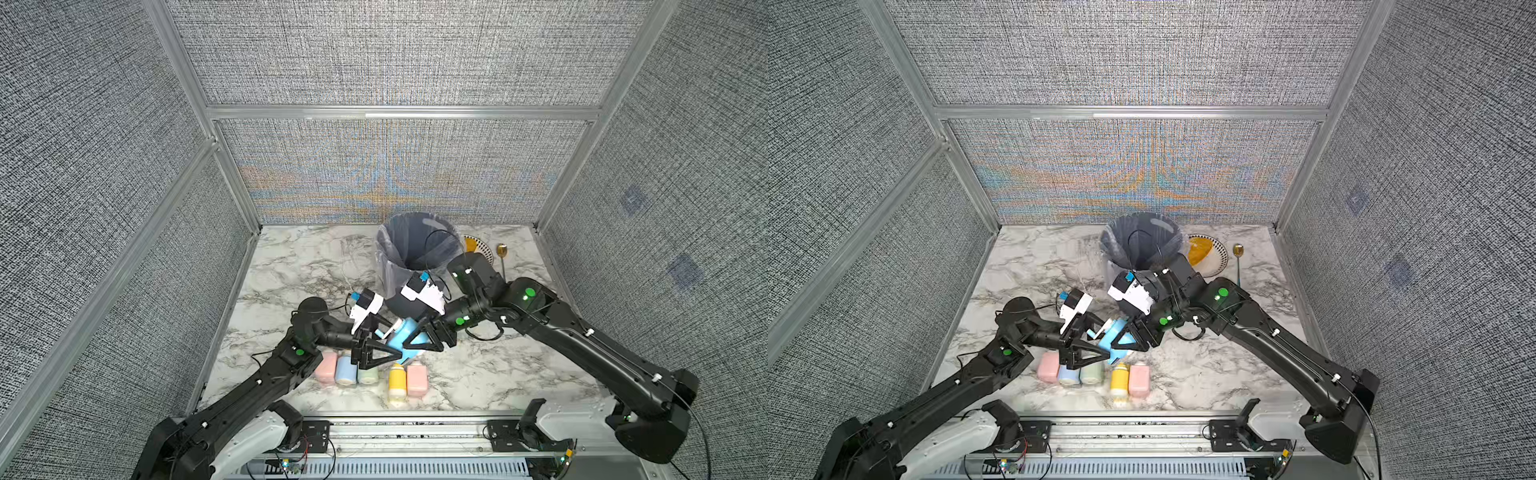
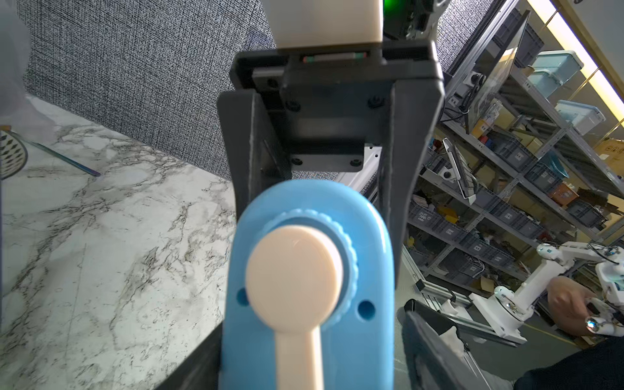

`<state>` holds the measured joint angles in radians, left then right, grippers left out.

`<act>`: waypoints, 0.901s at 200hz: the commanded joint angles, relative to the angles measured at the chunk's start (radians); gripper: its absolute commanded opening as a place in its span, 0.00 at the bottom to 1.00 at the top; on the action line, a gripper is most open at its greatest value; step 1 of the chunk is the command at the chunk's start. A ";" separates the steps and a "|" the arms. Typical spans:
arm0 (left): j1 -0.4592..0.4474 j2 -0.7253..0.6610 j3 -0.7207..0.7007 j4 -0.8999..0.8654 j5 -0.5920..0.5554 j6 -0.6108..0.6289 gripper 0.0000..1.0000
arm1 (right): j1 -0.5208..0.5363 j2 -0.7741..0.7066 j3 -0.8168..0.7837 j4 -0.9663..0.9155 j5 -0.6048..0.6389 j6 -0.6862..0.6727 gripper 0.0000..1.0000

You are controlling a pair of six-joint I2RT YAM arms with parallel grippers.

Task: Take out the pencil sharpener tray and clean the shavings
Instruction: Pick up the pencil sharpener from the center of the board.

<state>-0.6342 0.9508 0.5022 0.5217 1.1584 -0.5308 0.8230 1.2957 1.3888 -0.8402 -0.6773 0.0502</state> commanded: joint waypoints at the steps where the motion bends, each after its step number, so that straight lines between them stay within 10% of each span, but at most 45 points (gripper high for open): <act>1: -0.002 -0.003 -0.002 0.046 0.046 -0.001 0.72 | -0.002 0.002 -0.002 0.025 0.014 -0.008 0.40; 63: -0.005 0.033 0.018 0.030 0.041 -0.003 0.25 | -0.003 0.019 0.005 0.045 0.002 -0.022 0.40; 87: -0.005 0.016 0.024 -0.010 0.013 0.011 0.23 | -0.004 0.022 0.006 0.066 0.005 -0.026 0.45; 145: -0.002 -0.049 0.026 -0.060 -0.163 -0.001 0.20 | -0.098 -0.067 -0.092 0.209 0.004 0.025 0.94; 180: 0.010 -0.081 0.008 -0.002 -0.266 -0.062 0.19 | -0.199 -0.201 -0.260 0.429 -0.110 0.102 0.98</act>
<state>-0.6319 0.8864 0.5171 0.4412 0.9672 -0.5545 0.6682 1.1641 1.2114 -0.6079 -0.7212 0.0849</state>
